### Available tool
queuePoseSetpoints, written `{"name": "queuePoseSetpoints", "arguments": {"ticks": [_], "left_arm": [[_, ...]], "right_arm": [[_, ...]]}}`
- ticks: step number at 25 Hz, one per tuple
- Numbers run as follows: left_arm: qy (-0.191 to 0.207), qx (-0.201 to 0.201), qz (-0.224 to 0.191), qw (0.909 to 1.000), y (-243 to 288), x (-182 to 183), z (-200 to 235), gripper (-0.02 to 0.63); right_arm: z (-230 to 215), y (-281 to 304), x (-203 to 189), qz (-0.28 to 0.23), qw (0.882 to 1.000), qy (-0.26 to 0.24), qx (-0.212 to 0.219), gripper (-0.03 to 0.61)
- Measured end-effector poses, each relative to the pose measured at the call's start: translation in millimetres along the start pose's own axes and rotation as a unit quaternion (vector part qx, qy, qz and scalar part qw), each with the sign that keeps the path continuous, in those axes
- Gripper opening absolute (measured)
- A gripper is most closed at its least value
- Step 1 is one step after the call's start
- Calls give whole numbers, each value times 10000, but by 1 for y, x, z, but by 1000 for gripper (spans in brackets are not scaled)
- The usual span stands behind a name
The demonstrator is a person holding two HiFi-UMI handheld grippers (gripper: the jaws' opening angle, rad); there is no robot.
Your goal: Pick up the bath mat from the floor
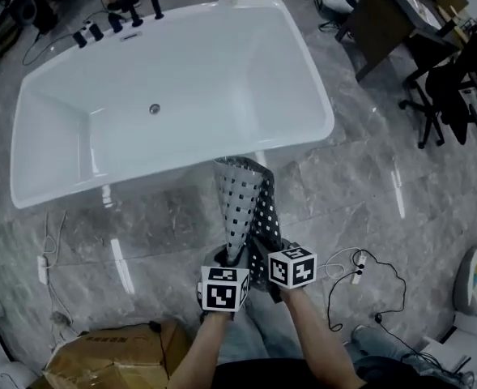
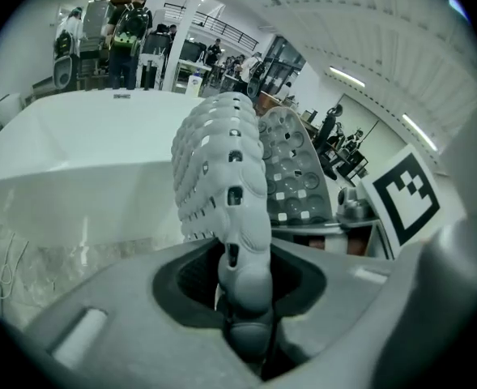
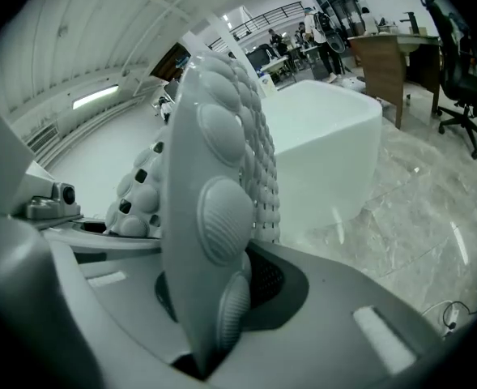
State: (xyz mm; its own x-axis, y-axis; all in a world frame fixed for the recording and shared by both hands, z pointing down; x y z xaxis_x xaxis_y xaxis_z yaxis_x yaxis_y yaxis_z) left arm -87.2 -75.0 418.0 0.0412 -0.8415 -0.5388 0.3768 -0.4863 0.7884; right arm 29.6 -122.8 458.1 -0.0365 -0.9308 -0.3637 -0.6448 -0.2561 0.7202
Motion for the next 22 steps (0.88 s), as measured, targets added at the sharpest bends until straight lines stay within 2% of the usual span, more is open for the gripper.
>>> {"name": "queuePoseSetpoints", "arguments": {"ticks": [6, 11, 16, 22], "left_arm": [[358, 113, -608, 9974, -69, 54, -35, 107], [614, 288, -1276, 9895, -116, 108, -53, 107], [866, 555, -1976, 9749, -161, 158, -63, 104], [1142, 776, -2815, 9496, -214, 207, -73, 104]], "right_arm": [[39, -71, 40, -588, 9980, -238, 61, 21], [69, -122, 92, -1204, 9912, -482, 265, 21], [103, -164, 142, -1812, 9781, -934, 412, 21], [145, -208, 190, -2499, 9559, -1401, 648, 21]]}}
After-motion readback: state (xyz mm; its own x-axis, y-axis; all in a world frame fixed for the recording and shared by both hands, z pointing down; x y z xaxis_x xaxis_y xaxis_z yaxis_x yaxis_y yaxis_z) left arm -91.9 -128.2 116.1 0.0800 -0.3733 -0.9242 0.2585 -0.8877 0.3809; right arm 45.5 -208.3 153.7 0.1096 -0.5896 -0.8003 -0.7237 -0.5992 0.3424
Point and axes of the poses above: the fingertips, and each gripper's own axes: y forward along the fingers, z to its left, x out of its top, the point moved 8 cm from there along -y, backward along the fingers, and after that the axes turned 10 degrees about y, right-handed, at the moved point
